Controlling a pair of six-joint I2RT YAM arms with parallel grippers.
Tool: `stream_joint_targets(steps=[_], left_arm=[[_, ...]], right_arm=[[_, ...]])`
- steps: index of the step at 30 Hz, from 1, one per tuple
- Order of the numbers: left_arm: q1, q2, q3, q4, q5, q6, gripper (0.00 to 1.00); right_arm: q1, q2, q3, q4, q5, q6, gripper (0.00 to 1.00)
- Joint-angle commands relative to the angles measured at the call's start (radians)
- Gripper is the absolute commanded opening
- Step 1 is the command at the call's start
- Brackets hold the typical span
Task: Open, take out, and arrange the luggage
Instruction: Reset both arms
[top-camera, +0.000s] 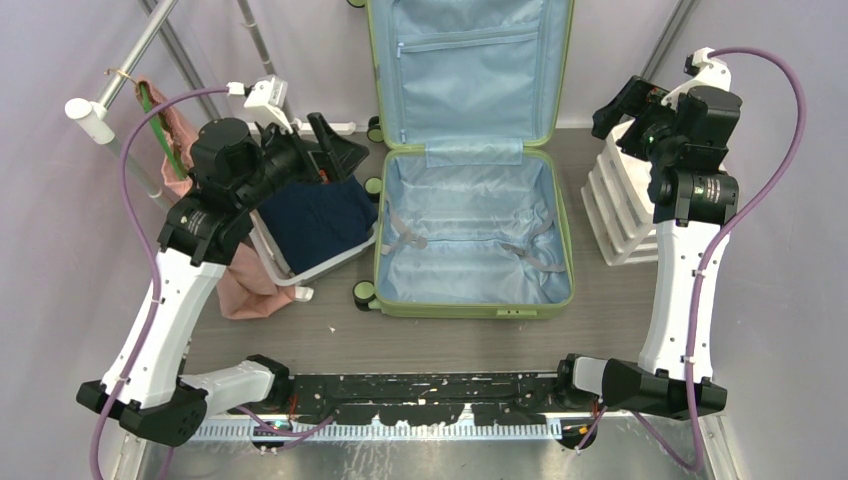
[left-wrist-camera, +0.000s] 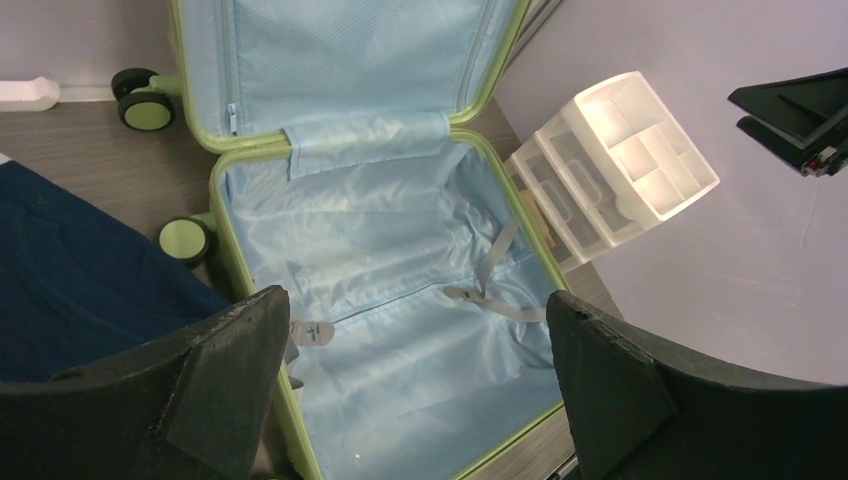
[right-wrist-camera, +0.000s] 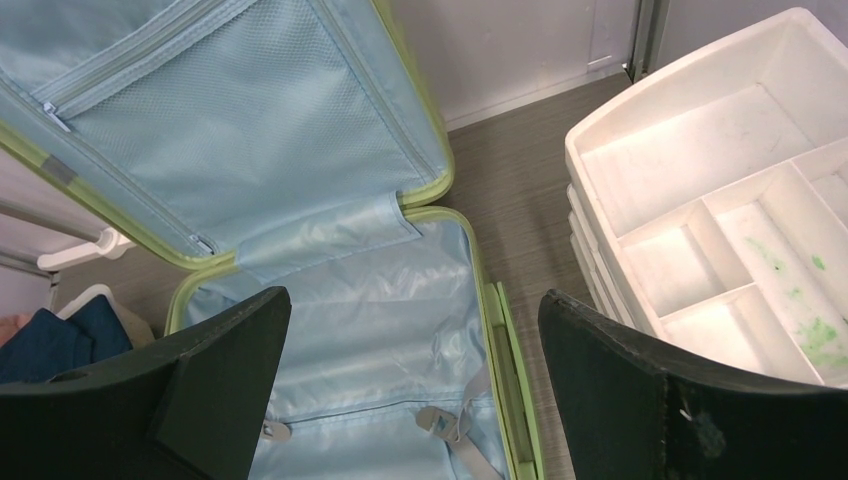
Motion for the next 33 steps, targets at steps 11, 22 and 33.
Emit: stream_joint_targets(steps=[11,22,33], left_arm=[[0.021,-0.016,-0.069,0.187,0.102,-0.108,1.0],[0.047,-0.038,-0.071,0.153,0.092,-0.083,1.0],[0.058,-0.055,-0.008,0.076,0.043,-0.006,1.0]], right_arm=[[-0.002,-0.007,-0.014,0.044,-0.162,-0.014,1.0],[-0.002,-0.026,-0.054,0.078,-0.203,-0.027,1.0],[-0.002,-0.023,-0.035,0.076,-0.166,-0.048,1.0]])
